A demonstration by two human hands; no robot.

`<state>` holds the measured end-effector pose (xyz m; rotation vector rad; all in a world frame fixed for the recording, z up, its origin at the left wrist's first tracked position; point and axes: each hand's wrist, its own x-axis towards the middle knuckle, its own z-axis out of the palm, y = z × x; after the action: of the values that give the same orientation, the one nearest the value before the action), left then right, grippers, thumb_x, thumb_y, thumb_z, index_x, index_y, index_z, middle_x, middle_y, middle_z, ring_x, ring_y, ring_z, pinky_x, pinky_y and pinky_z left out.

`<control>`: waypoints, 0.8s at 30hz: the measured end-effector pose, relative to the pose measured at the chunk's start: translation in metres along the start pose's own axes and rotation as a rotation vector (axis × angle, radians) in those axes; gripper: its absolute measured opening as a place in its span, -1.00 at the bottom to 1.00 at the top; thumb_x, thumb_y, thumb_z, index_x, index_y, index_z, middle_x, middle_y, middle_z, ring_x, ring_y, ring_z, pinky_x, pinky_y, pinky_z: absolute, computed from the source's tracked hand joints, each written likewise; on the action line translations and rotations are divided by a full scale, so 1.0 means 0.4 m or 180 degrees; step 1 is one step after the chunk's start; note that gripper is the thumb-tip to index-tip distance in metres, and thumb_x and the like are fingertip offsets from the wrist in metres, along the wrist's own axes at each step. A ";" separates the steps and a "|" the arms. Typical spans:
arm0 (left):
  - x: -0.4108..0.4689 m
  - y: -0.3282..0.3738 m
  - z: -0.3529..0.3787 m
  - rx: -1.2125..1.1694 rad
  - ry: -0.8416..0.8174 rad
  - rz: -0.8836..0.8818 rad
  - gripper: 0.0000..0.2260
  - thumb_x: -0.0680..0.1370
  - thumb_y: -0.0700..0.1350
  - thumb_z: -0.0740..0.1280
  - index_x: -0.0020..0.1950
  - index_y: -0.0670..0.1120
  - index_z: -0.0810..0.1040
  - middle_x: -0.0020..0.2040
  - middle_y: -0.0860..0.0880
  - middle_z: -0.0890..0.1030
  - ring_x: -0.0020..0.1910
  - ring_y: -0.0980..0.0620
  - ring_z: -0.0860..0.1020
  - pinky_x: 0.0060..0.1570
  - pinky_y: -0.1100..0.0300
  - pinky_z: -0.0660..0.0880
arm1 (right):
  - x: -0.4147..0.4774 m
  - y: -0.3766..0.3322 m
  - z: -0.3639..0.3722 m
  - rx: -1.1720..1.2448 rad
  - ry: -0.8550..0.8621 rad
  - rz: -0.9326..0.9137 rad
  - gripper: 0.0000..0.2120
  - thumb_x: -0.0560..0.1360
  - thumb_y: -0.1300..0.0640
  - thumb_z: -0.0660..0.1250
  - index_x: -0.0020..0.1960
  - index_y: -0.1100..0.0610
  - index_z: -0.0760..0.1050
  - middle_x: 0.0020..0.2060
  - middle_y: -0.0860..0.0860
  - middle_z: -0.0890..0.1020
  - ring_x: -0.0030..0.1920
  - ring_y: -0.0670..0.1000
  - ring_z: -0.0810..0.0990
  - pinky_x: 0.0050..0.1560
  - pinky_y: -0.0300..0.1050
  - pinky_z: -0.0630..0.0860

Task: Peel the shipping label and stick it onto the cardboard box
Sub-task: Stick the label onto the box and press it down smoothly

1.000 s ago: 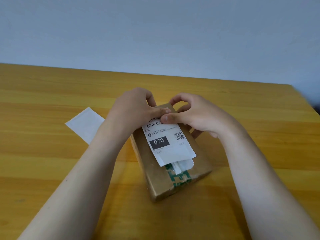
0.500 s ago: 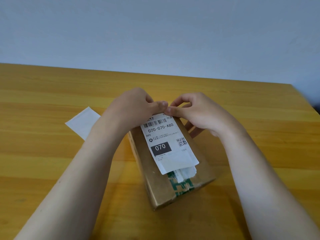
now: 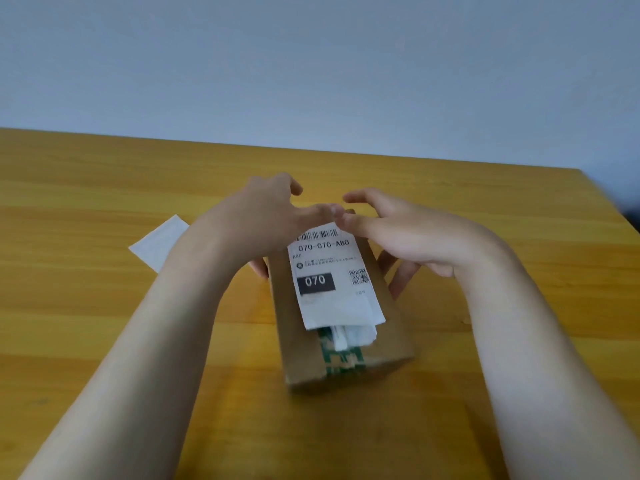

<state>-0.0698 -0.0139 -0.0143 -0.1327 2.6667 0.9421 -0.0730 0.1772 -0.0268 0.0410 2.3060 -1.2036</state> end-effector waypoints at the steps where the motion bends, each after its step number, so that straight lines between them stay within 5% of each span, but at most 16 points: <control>1: 0.008 -0.004 0.002 -0.0014 0.0200 0.0112 -0.29 0.45 0.44 0.33 0.49 0.10 0.37 0.35 -0.05 0.51 -0.18 -0.08 0.73 -0.19 0.01 0.66 | 0.006 0.002 -0.003 0.0092 0.0098 -0.0058 -0.43 0.67 -0.19 0.28 0.62 -0.22 0.21 0.39 0.01 0.48 -0.25 0.18 0.77 -0.35 0.10 0.69; 4: 0.033 -0.011 0.013 -0.0159 0.0633 0.0443 -0.35 0.49 0.32 0.41 0.50 0.09 0.39 0.47 0.00 0.38 0.03 0.05 0.52 -0.11 0.12 0.44 | 0.029 0.010 -0.012 0.0323 0.0443 -0.0307 -0.42 0.65 -0.16 0.33 0.62 -0.17 0.23 0.28 -0.03 0.59 -0.21 0.07 0.76 -0.27 0.04 0.70; 7: 0.054 -0.020 0.032 -0.0686 0.0570 0.0725 -0.32 0.45 0.19 0.53 0.52 0.11 0.37 0.38 0.08 0.46 0.07 0.18 0.54 -0.08 0.21 0.52 | 0.046 0.023 -0.018 0.0278 0.0630 -0.0437 -0.42 0.63 -0.12 0.38 0.60 -0.14 0.30 0.17 -0.15 0.62 0.00 0.02 0.73 -0.18 0.07 0.73; 10: 0.068 -0.035 0.044 -0.0847 0.0278 0.0740 -0.21 0.31 0.17 0.57 0.50 0.16 0.37 0.34 0.04 0.55 0.21 0.04 0.61 0.17 -0.03 0.60 | 0.051 0.033 -0.023 0.0211 0.0584 -0.0464 -0.36 0.58 -0.05 0.47 0.59 -0.15 0.31 0.14 -0.30 0.52 0.09 0.01 0.71 -0.13 0.12 0.75; 15: 0.072 -0.037 0.046 -0.0529 0.0254 0.0884 -0.18 0.44 0.10 0.56 0.62 0.13 0.23 0.50 0.08 0.30 0.25 0.12 0.43 0.13 0.15 0.43 | 0.058 0.044 -0.028 0.0142 0.0487 -0.0515 -0.09 0.45 -0.06 0.60 0.66 -0.11 0.20 0.34 -0.20 0.42 0.18 0.01 0.66 0.01 0.15 0.73; 19: 0.081 -0.041 0.053 -0.0466 0.0218 0.0821 -0.13 0.49 0.13 0.51 0.67 0.06 0.12 0.59 0.09 0.23 0.35 0.12 0.37 0.19 0.16 0.37 | 0.066 0.053 -0.027 0.0116 0.0467 -0.0555 0.27 0.06 -0.33 0.66 0.66 -0.18 0.18 0.49 -0.21 0.39 0.30 0.02 0.60 0.13 0.21 0.69; 24: 0.087 -0.042 0.058 -0.0281 0.0307 0.0676 -0.11 0.48 0.17 0.50 0.68 0.08 0.09 0.57 0.08 0.18 0.19 0.10 0.37 0.09 0.15 0.39 | 0.076 0.057 -0.018 0.0147 0.0465 -0.0655 0.19 0.13 -0.27 0.68 0.65 -0.21 0.21 0.48 -0.24 0.41 0.33 -0.01 0.57 0.12 0.08 0.66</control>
<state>-0.0938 -0.0121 -0.0525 0.0902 2.7690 1.1460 -0.0961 0.1901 -0.0551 -0.0973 2.4563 -1.3975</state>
